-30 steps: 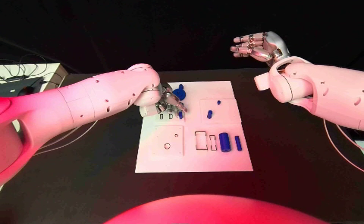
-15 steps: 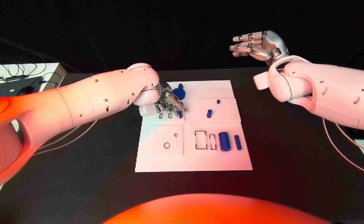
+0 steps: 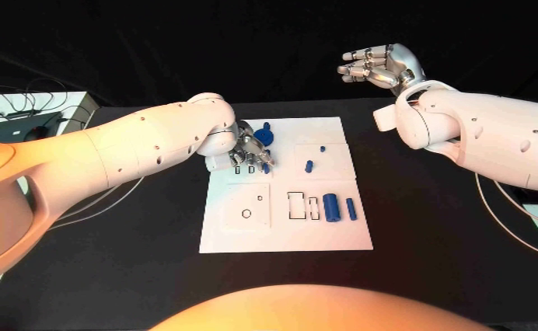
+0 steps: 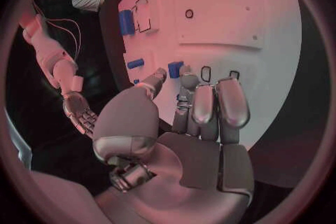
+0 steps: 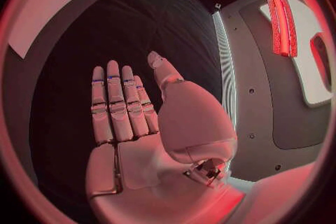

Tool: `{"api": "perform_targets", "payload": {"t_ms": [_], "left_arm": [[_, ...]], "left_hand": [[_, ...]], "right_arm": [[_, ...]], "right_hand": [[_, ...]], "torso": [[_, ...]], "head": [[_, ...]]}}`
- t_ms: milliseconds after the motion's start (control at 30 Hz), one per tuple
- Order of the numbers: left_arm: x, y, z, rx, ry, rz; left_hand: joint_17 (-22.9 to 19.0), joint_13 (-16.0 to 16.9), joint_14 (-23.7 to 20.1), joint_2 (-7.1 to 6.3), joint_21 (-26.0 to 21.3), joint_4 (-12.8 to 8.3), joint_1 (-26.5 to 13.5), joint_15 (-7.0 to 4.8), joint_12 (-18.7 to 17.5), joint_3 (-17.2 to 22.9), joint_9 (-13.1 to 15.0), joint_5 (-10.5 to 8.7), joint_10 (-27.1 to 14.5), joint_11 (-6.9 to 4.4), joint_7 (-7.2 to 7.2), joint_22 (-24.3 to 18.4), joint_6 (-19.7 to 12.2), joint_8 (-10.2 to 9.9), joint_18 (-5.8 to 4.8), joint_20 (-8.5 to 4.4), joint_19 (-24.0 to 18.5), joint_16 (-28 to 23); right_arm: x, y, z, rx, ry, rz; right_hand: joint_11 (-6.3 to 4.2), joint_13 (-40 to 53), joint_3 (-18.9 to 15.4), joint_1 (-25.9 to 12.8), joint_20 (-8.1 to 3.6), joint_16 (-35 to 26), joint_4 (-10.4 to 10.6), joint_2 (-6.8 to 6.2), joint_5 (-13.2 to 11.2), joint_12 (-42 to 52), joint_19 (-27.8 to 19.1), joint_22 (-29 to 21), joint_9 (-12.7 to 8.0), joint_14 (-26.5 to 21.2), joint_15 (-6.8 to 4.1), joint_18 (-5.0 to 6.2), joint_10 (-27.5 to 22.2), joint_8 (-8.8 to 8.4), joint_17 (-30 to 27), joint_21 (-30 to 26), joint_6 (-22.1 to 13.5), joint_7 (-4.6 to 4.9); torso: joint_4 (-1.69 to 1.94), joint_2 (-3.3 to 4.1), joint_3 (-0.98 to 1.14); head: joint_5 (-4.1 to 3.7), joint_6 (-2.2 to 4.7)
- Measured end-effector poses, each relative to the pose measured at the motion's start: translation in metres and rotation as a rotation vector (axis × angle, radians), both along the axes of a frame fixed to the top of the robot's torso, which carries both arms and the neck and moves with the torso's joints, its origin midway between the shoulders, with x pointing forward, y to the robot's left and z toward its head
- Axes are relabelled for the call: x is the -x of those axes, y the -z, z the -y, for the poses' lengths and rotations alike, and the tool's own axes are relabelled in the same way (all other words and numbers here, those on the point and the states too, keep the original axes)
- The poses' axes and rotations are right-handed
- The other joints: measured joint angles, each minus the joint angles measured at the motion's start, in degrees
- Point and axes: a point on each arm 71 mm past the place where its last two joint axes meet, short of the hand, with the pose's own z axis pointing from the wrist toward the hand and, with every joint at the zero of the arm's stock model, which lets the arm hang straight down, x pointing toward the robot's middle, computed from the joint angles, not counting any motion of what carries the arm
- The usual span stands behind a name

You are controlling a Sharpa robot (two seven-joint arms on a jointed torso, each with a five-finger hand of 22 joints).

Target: Assemble the parts on the task board

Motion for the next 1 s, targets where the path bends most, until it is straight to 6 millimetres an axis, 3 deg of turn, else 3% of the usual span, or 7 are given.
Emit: {"api": "perform_targets", "payload": {"t_ms": [333, 567, 1000], "left_arm": [[0.0006, 0.001, 0.0, 0.004, -0.002, -0.006], [0.0008, 0.0013, 0.0, 0.01, -0.005, -0.013], [0.0018, 0.0016, 0.0002, 0.033, -0.01, -0.038]], "left_hand": [[0.0, -0.2, 0.0, 1.57, 0.0, -1.7, 0.8, 0.0, 0.2, -0.5, 0.1, 0.0, -0.1, -0.12, 0.01, 0.0, 0.0, -0.2, 0.0, 0.21, 0.2, 0.0], [0.0, -0.4, -0.2, 3.67, -0.3, -4.0, 2.9, -0.21, 0.2, 0.4, -0.3, 0.0, -0.2, -0.21, 0.02, 0.0, 0.0, -0.8, 0.0, 0.21, 0.2, 0.0], [0.1, -0.8, -0.2, 5.33, -0.5, -8.4, 4.6, -0.21, 0.0, 6.1, -2.4, 0.02, -0.5, -0.28, -0.08, 0.0, 0.1, -2.5, 0.0, 0.21, 0.2, 0.0]], "right_arm": [[0.0, 0.0002, -0.0008, 0.0, -0.002, -0.001], [0.0, 0.0002, -0.0009, 0.0, -0.002, -0.001], [-0.0001, 0.0003, -0.001, 0.0, -0.003, -0.002]], "right_hand": [[0.0, 0.0, 0.0, 0.0, 0.0, 0.0, 0.0, 0.0, 0.0, 0.0, 0.0, 0.0, 0.0, 0.0, 0.0, 0.0, 0.0, 0.0, 0.0, 0.0, 0.0, 0.0], [0.0, 0.0, 0.0, 0.0, 0.0, 0.0, 0.0, 0.0, 0.0, 0.0, 0.0, 0.0, 0.0, 0.0, 0.0, 0.0, 0.0, 0.0, 0.0, 0.0, 0.0, -0.01], [0.0, 0.0, 0.0, 0.3, 0.0, 0.0, 0.0, 0.31, 0.0, 0.0, 0.0, 0.0, 0.0, 0.0, 0.0, 0.0, 0.0, 0.0, 0.0, 0.0, 0.0, -0.01]], "torso": [[0.01, -0.03, 0.01], [0.02, -0.05, 0.01], [0.05, -0.07, 0.02]], "head": [[-0.02, -0.2], [0.06, -0.32], [0.09, -0.44]]}}
